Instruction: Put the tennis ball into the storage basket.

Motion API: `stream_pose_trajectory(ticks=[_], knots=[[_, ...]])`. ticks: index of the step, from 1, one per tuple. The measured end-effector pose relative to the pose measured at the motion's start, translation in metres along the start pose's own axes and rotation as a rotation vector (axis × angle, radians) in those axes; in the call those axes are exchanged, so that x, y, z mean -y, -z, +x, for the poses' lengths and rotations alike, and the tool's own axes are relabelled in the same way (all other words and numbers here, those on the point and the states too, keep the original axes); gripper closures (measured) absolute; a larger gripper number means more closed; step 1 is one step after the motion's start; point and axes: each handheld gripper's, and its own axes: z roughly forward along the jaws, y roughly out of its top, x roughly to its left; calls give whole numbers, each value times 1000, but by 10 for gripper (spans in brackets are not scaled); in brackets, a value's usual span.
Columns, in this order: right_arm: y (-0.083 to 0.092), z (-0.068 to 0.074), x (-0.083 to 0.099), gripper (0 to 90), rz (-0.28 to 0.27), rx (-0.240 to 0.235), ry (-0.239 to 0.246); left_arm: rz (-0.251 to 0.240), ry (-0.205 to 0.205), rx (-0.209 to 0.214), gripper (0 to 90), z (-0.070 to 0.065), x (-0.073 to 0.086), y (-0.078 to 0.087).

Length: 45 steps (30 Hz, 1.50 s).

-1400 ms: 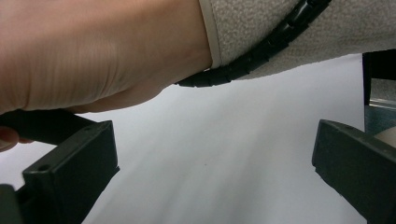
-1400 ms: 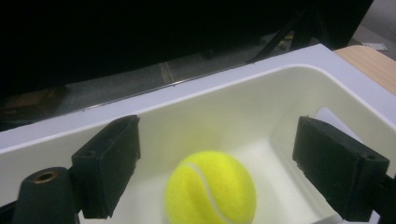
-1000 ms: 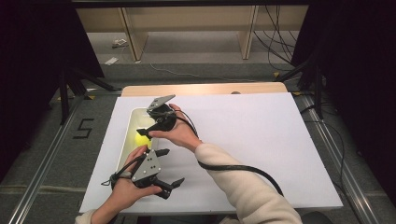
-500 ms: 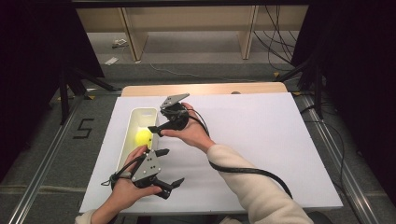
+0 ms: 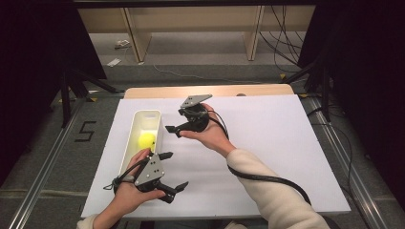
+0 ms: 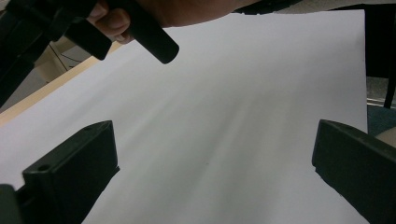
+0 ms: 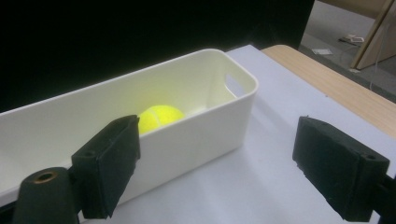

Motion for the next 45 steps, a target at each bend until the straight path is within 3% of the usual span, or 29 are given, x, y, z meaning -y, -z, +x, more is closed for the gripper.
stream_pose_trajectory(ticks=[22, 45], knots=[[57, -23, 33, 156, -16, 93, -49, 3, 2, -3, 0, 0, 0, -1], [92, -31, 50, 156, -33, 139, -69, 4, 4, -7, 0, 0, 1, 0]])
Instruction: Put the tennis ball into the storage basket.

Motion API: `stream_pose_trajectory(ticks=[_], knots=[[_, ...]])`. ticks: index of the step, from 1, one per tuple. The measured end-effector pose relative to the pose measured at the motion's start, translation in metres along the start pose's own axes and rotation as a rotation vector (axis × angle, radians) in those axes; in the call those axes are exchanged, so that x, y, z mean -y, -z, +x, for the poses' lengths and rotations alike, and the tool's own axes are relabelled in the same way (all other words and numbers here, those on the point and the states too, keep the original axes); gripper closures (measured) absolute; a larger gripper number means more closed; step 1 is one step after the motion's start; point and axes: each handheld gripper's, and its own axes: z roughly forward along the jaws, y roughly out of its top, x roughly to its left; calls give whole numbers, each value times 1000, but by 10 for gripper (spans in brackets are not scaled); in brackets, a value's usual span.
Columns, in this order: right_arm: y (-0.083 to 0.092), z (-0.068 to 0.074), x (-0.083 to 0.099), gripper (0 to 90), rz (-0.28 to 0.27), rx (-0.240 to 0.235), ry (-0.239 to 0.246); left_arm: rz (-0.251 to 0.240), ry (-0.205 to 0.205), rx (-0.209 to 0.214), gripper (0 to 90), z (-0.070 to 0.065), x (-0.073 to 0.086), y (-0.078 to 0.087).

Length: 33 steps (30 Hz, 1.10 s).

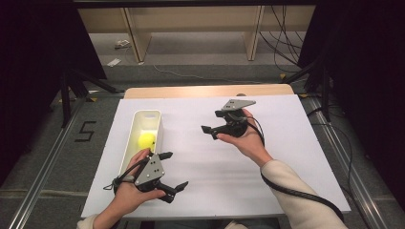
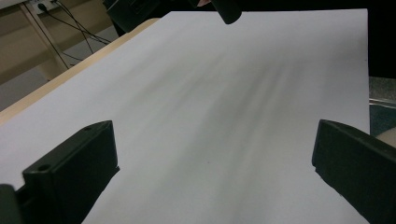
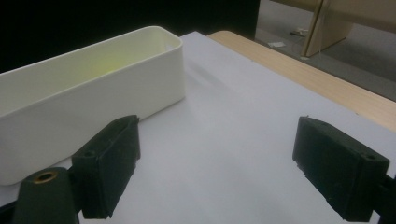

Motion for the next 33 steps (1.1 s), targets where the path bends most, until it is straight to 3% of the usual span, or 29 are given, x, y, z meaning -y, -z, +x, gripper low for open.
stream_pose_trajectory(ticks=[20, 33], knots=[[47, -20, 23, 156, -42, 60, -67, 2, 3, -4, 0, 1, 0, 0], [71, -22, 34, 156, -57, 84, -85, -3, 4, -6, 0, 1, 0, 1]])
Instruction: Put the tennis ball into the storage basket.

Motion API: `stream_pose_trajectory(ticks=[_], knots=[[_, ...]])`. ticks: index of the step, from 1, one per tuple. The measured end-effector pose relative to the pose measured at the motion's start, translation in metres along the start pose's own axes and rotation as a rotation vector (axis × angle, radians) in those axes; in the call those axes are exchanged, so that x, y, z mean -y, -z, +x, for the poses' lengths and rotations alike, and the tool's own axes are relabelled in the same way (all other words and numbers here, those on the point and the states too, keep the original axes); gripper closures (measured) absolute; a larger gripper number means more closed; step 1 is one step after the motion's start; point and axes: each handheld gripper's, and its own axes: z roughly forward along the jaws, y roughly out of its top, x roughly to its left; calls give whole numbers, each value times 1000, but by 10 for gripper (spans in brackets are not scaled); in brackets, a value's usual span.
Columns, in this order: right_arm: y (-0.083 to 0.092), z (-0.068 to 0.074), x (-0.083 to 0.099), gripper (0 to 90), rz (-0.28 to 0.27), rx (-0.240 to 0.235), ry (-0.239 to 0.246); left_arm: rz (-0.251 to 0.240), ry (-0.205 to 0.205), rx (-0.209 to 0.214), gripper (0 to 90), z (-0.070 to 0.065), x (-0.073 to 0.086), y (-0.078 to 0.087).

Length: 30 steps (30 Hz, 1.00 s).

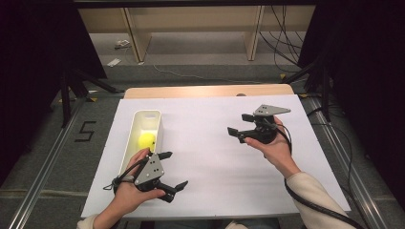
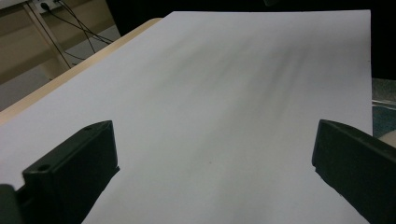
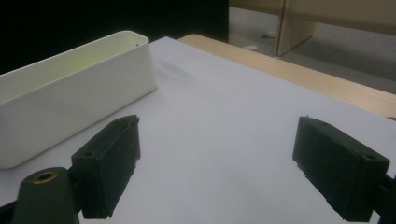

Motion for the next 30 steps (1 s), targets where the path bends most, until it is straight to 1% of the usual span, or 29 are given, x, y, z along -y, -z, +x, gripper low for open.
stream_pose_trajectory(ticks=[6, 10, 14, 21, 23, 30], knots=[[19, -6, 8, 155, -24, 22, -20, -1, 3, 0, 0, 0, 0, 0], [29, -11, 14, 155, -24, 32, -32, 0, 2, -2, 0, 0, 0, 0], [36, -13, 21, 155, -16, 39, -38, 0, 2, -5, 0, 1, 0, 0], [48, -15, 29, 156, -19, 54, -42, -1, 2, -5, 0, 1, 0, 0], [51, -14, 31, 155, -16, 57, -46, -1, 2, -5, 0, 1, -1, 0], [59, -12, 35, 155, -19, 60, -36, -1, 3, -5, 0, 1, -1, 0]])
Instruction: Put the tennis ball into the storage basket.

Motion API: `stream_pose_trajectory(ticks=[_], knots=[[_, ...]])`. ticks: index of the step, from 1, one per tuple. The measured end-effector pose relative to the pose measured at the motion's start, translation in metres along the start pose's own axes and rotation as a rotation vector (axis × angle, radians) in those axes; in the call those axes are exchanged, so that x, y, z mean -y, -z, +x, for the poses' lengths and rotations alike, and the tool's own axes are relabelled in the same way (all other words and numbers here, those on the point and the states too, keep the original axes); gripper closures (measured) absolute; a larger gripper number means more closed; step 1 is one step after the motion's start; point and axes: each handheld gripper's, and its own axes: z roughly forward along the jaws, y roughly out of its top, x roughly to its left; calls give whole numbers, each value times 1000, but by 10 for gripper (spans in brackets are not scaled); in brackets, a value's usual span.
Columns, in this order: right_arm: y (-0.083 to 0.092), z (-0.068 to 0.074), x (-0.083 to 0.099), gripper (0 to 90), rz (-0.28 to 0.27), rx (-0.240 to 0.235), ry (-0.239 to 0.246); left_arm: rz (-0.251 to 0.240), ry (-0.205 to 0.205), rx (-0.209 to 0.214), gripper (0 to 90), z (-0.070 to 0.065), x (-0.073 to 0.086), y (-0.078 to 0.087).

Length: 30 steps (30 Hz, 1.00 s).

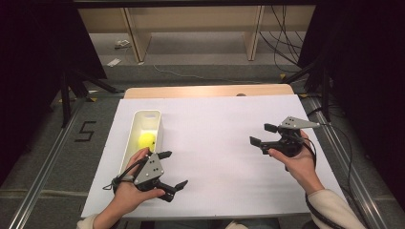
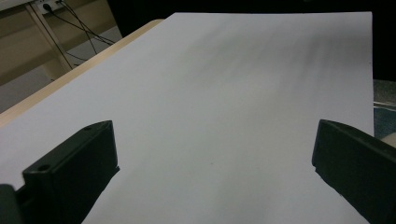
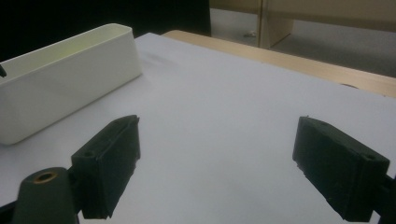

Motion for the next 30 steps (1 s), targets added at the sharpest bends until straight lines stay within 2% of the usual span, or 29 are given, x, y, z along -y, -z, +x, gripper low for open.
stream_pose_trajectory(ticks=[13, 30], knots=[[19, 1, 9, 155, -21, 39, -9, 0, 3, 0, 0, 0, 0, 0], [37, 5, 23, 155, -16, 45, -23, -2, 9, -2, 0, 1, 0, 0]])
